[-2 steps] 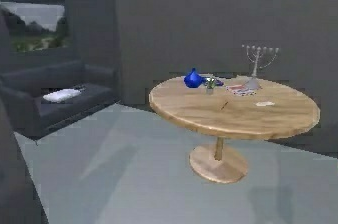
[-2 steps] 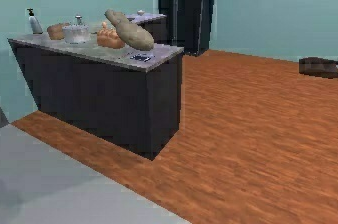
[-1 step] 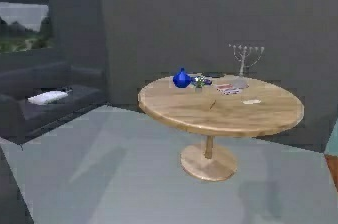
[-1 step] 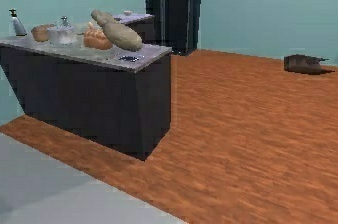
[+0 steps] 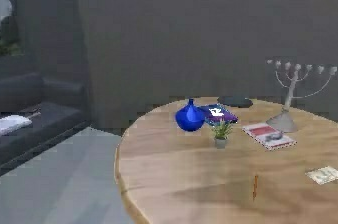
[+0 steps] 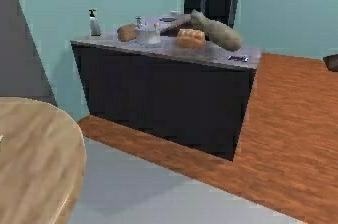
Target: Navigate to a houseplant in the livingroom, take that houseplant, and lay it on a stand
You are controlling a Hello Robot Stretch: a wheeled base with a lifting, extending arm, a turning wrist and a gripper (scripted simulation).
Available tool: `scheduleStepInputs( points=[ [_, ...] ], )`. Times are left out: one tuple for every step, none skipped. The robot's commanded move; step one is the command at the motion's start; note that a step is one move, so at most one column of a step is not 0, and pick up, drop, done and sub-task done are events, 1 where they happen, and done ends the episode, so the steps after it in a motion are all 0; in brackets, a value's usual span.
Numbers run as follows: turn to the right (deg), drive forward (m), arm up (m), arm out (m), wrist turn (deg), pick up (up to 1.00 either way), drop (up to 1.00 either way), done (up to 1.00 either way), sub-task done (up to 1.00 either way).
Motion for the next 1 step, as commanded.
scheduleStepInputs(
  points=[
    [42.0,0.00,0.00,0.00,0.0,0.00,0.00,0.00,0.00]
  ],
)
